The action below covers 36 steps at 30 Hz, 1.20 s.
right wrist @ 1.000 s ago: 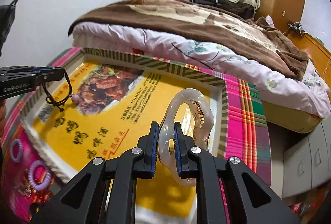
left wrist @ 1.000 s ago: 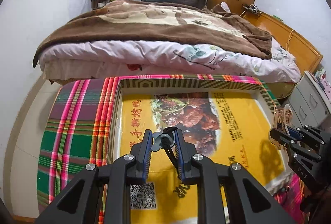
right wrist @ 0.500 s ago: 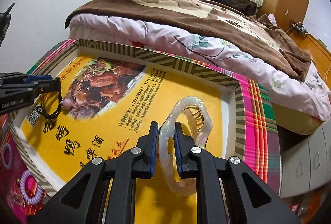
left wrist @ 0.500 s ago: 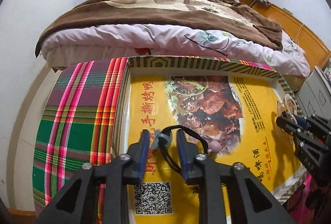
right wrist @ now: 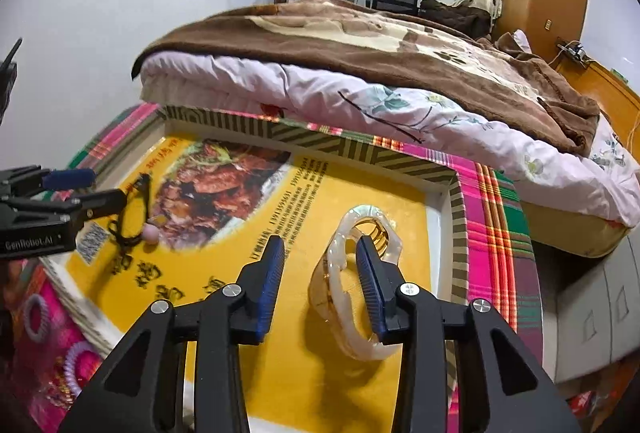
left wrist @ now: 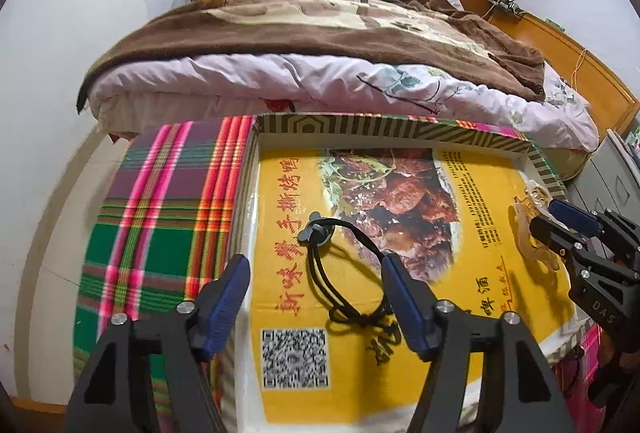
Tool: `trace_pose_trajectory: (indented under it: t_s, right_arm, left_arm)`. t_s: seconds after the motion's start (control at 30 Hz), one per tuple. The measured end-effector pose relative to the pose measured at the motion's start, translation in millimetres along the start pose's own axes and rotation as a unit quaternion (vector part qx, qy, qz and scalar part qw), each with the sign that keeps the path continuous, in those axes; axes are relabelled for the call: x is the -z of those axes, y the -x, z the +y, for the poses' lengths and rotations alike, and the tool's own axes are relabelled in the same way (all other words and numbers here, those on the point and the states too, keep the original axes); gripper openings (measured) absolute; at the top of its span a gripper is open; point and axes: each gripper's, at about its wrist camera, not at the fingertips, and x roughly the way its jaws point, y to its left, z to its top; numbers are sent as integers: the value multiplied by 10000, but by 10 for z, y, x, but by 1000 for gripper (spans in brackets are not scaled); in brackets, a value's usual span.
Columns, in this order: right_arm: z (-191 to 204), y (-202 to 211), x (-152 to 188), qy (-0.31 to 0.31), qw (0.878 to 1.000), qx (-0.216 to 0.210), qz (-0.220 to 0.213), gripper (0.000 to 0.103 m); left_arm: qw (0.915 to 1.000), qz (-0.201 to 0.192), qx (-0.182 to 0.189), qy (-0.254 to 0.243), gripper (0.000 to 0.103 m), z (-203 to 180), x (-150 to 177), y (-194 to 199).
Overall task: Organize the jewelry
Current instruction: 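Place the claw clip and black cord bracelet into the yellow tray, opening both grippers, then grasp the black cord hair tie with the right gripper while the left grasps the white coil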
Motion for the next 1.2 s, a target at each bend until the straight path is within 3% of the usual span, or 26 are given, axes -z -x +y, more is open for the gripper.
trace_pose_trajectory:
  t_s: [0.4, 0.7, 0.9, 0.97, 1.03, 1.2]
  right_arm:
    - [20, 714, 280, -779, 9949, -332, -544, 39]
    - [-108, 1103, 766, -1138, 9916, -299, -539, 40]
    - [-291, 1100, 1131, -1435, 9892, -120, -269, 40]
    - [-313, 1060, 1218, -1439, 9893, -150, -182, 45]
    - [-303, 1002, 1272, -1394, 9899, -252, -97, 50]
    - [-237, 811, 1300, -1298, 9909, -335, 75, 51]
  left_arm:
    - [9983, -574, 27, 78, 74, -28, 288, 769]
    - [9967, -785, -56, 181, 77, 83, 741, 1225]
    - [9954, -895, -156, 306, 77, 242, 1107, 1415]
    - [9950, -904, -184, 377, 77, 316, 1232, 1453]
    - [9948, -894, -204, 452, 78, 380, 1342, 1468]
    - [9952, -720, -214, 630, 79, 496, 1510, 1422]
